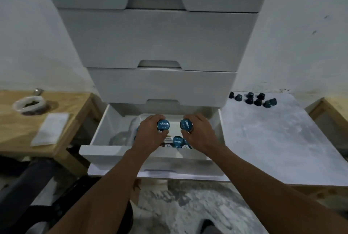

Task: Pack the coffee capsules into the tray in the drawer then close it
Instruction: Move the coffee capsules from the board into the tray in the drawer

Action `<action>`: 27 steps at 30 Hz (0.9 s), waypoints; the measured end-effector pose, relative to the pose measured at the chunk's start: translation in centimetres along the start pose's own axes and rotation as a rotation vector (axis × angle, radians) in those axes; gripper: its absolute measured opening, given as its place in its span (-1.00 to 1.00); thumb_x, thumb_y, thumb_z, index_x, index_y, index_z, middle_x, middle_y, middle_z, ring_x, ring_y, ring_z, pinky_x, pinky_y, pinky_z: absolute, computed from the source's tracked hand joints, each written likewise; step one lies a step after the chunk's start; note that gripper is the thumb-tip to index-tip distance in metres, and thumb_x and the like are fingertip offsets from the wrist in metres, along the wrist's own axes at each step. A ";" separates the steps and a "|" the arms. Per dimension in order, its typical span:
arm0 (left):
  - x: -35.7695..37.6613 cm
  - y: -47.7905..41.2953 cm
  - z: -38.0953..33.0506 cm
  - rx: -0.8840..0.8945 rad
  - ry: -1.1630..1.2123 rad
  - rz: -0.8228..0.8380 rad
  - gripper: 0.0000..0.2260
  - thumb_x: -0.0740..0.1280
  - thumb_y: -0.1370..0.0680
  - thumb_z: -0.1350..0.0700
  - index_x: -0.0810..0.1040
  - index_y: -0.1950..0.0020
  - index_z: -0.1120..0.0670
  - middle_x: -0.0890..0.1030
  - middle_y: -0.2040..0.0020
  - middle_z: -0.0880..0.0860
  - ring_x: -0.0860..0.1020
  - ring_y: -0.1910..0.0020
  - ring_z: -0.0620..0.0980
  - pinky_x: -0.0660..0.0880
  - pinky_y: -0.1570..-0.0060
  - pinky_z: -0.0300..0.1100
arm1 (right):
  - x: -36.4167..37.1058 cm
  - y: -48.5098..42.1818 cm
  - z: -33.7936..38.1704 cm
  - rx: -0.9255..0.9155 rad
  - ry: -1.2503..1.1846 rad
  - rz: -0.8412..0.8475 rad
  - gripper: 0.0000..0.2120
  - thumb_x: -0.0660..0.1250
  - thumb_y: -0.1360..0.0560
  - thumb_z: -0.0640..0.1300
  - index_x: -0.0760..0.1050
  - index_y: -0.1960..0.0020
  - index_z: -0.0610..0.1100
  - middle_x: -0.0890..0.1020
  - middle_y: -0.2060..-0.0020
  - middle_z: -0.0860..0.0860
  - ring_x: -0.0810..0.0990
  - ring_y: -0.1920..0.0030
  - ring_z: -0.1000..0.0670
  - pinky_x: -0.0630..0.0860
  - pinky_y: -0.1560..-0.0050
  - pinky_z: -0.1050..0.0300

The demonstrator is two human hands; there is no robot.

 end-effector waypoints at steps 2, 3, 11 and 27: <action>-0.5 -0.6 1.6 -0.011 -0.050 0.012 -0.68 0.47 -0.38 0.18 0.56 -0.11 0.09 0.61 -0.04 0.04 0.53 0.03 -0.03 0.35 -0.01 -0.30 | 1.5 -0.9 0.7 -0.008 0.017 0.030 -0.59 0.42 -0.42 -0.18 0.46 -0.25 -0.16 0.53 -0.14 -0.10 0.52 -0.09 -0.08 0.37 -0.11 0.21; -0.7 -0.9 2.3 -0.014 -0.070 0.021 -0.68 0.46 -0.38 0.17 0.56 -0.12 0.09 0.60 -0.05 0.04 0.51 0.02 -0.04 0.33 -0.01 -0.32 | 2.1 -1.3 0.9 -0.004 0.025 0.047 -0.58 0.41 -0.42 -0.18 0.45 -0.25 -0.15 0.52 -0.15 -0.10 0.52 -0.10 -0.08 0.38 -0.11 0.20; 0.1 -4.6 4.8 -0.051 -0.218 0.146 -0.60 0.42 -0.44 0.09 0.48 -0.26 0.06 0.52 -0.17 0.01 0.51 -0.13 -0.01 0.21 0.09 -0.40 | 7.7 -6.3 -0.8 0.045 0.038 0.178 -0.58 0.38 -0.43 -0.18 0.43 -0.27 -0.10 0.49 -0.19 -0.09 0.50 -0.16 -0.09 0.38 -0.13 0.16; 5.6 -9.0 7.0 0.089 -0.310 0.448 -0.61 0.38 -0.44 0.05 0.51 -0.26 0.01 0.54 -0.20 -0.01 0.53 -0.14 0.03 0.47 -0.07 -0.15 | 12.0 -8.6 -4.5 0.210 0.047 0.285 -0.58 0.42 -0.36 -0.20 0.52 -0.21 -0.16 0.57 -0.07 -0.17 0.55 -0.08 -0.18 0.50 -0.16 0.06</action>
Point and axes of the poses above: each hand's wrist, its own y-axis away from the middle knuckle, its own x-axis out of the palm, z = x × y, the point moved 10 cm from there along -y, towards the middle knuckle
